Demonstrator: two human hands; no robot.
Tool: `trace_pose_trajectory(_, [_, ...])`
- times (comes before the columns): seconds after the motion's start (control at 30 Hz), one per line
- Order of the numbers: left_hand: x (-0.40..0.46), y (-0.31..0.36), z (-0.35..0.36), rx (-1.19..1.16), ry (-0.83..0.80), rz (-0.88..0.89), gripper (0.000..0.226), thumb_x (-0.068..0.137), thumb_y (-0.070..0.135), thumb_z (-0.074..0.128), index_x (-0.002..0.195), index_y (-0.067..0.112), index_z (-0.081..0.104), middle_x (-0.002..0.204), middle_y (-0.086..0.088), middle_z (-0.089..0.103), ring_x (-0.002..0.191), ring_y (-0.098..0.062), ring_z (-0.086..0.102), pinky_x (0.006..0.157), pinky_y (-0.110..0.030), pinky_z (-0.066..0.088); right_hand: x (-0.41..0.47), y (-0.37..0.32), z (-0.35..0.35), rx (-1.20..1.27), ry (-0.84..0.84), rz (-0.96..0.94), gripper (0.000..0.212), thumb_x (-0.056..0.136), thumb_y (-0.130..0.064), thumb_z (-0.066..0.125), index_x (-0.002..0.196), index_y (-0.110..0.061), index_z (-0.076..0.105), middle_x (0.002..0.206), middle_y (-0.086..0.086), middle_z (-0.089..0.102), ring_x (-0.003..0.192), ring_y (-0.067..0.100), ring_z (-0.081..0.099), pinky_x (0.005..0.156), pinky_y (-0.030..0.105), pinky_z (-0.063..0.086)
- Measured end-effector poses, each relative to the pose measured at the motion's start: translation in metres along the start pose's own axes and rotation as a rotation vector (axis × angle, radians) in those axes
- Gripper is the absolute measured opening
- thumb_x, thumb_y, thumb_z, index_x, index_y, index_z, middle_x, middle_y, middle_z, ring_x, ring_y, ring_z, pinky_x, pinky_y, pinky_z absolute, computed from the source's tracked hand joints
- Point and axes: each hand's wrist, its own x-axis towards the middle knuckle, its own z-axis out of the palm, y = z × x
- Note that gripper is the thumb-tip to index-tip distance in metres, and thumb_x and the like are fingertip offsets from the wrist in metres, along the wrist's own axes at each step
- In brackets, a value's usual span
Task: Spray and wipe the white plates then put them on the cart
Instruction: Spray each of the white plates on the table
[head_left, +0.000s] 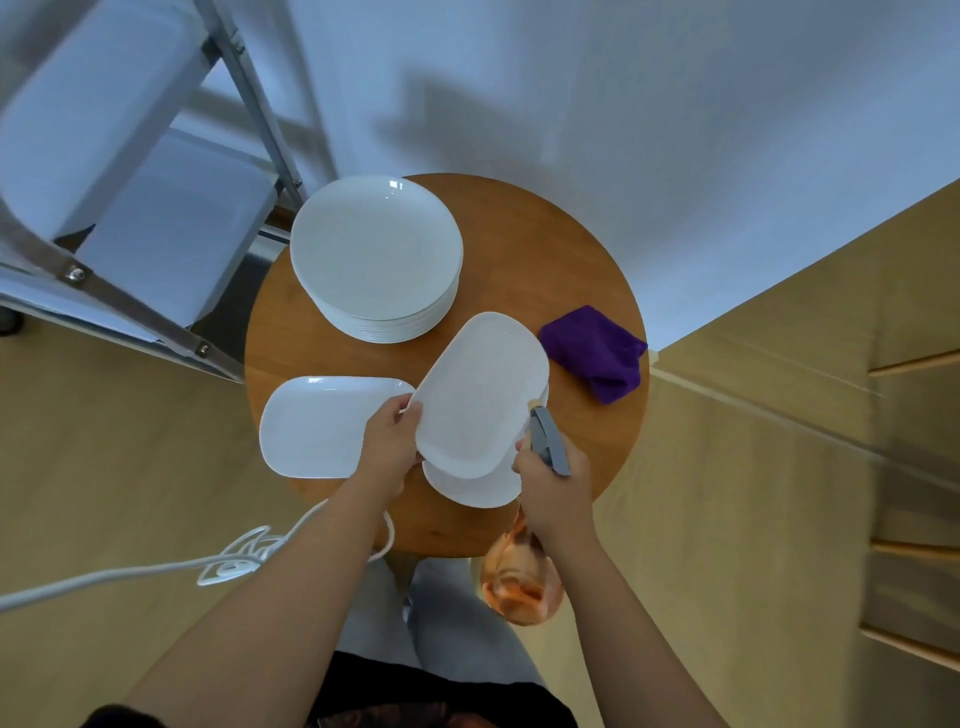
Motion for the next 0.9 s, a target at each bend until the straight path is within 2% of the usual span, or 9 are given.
trace_pose_trajectory(0.1, [-0.002, 0.002, -0.008, -0.277, -0.045, -0.106, 0.012, 0.099, 0.026, 0.049, 0.102, 0.028, 0.060, 0.106, 0.003, 0.065, 0.097, -0.019, 0.061, 0.066, -0.030, 0.056, 0.003, -0.006, 0.005, -0.104, -0.014, -0.028, 0.027, 0.085, -0.007, 0.054, 0.066, -0.024, 0.043, 0.060, -0.004, 0.039, 0.054, 0.009, 0.035, 0.046, 0.015, 0.031])
trace_pose_trajectory(0.17, [-0.002, 0.003, -0.013, -0.435, -0.071, -0.153, 0.013, 0.097, 0.024, 0.053, 0.106, 0.023, 0.061, 0.111, -0.001, 0.065, 0.101, -0.023, 0.062, 0.071, -0.036, 0.059, 0.001, -0.008, 0.011, -0.154, -0.052, -0.038, 0.027, 0.085, -0.009, 0.055, 0.070, -0.028, 0.043, 0.063, -0.005, 0.041, 0.054, 0.009, 0.039, 0.042, 0.011, 0.032])
trace_pose_trajectory(0.3, [-0.001, 0.011, -0.023, -0.591, -0.118, -0.179, 0.022, 0.096, 0.022, 0.055, 0.117, 0.016, 0.059, 0.111, -0.005, 0.067, 0.098, -0.024, 0.066, 0.073, -0.041, 0.060, -0.012, -0.009, 0.026, -0.190, -0.159, -0.093, 0.018, 0.087, -0.016, 0.057, 0.082, -0.031, 0.048, 0.069, -0.010, 0.047, 0.059, 0.011, 0.048, 0.046, 0.007, 0.036])
trace_pose_trajectory(0.37, [0.000, 0.013, -0.031, -0.608, -0.120, -0.180, 0.018, 0.095, 0.022, 0.056, 0.112, 0.016, 0.061, 0.104, -0.004, 0.070, 0.091, -0.022, 0.069, 0.068, -0.040, 0.060, -0.020, -0.007, 0.034, -0.207, -0.230, -0.101, 0.012, 0.088, -0.019, 0.057, 0.090, -0.029, 0.050, 0.073, -0.010, 0.050, 0.064, 0.012, 0.052, 0.050, 0.008, 0.039])
trace_pose_trajectory(0.47, [0.001, 0.015, -0.046, -0.617, -0.118, -0.174, 0.017, 0.095, 0.022, 0.057, 0.110, 0.017, 0.064, 0.098, -0.002, 0.073, 0.089, -0.021, 0.070, 0.064, -0.039, 0.059, -0.029, -0.002, 0.045, -0.256, -0.267, -0.074, 0.014, 0.088, -0.020, 0.056, 0.081, -0.029, 0.048, 0.071, -0.008, 0.050, 0.062, 0.014, 0.052, 0.052, 0.011, 0.041])
trace_pose_trajectory(0.6, [0.002, 0.012, -0.070, -0.635, -0.133, -0.175, 0.014, 0.093, 0.024, 0.059, 0.105, 0.021, 0.066, 0.095, 0.001, 0.074, 0.096, -0.022, 0.067, 0.067, -0.040, 0.059, -0.035, -0.001, 0.050, -0.212, -0.167, -0.044, 0.020, 0.087, -0.015, 0.057, 0.077, -0.029, 0.047, 0.068, -0.008, 0.048, 0.058, 0.009, 0.050, 0.046, 0.008, 0.039])
trace_pose_trajectory(0.67, [0.003, 0.009, -0.085, -0.629, -0.125, -0.201, 0.018, 0.091, 0.025, 0.062, 0.109, 0.022, 0.065, 0.104, -0.001, 0.071, 0.103, -0.024, 0.064, 0.073, -0.042, 0.058, -0.036, -0.003, 0.050, -0.160, -0.127, -0.042, 0.021, 0.087, -0.011, 0.056, 0.076, -0.027, 0.048, 0.064, -0.008, 0.045, 0.053, 0.003, 0.047, 0.045, 0.010, 0.037])
trace_pose_trajectory(0.8, [0.005, -0.006, -0.122, -0.577, -0.066, -0.248, 0.029, 0.090, 0.027, 0.063, 0.118, 0.020, 0.060, 0.119, -0.006, 0.062, 0.111, -0.027, 0.060, 0.076, -0.043, 0.056, -0.038, -0.003, 0.051, -0.146, -0.088, -0.054, 0.016, 0.085, -0.005, 0.055, 0.075, -0.015, 0.049, 0.060, -0.003, 0.042, 0.051, 0.007, 0.038, 0.046, 0.017, 0.033])
trace_pose_trajectory(0.9, [0.008, -0.015, -0.150, -0.495, -0.083, -0.240, 0.038, 0.095, 0.030, 0.054, 0.130, 0.014, 0.055, 0.110, -0.007, 0.064, 0.100, -0.025, 0.061, 0.074, -0.040, 0.053, -0.043, -0.002, 0.058, -0.147, -0.054, -0.050, 0.019, 0.085, -0.004, 0.056, 0.074, -0.017, 0.050, 0.059, -0.001, 0.041, 0.052, 0.010, 0.038, 0.046, 0.019, 0.034])
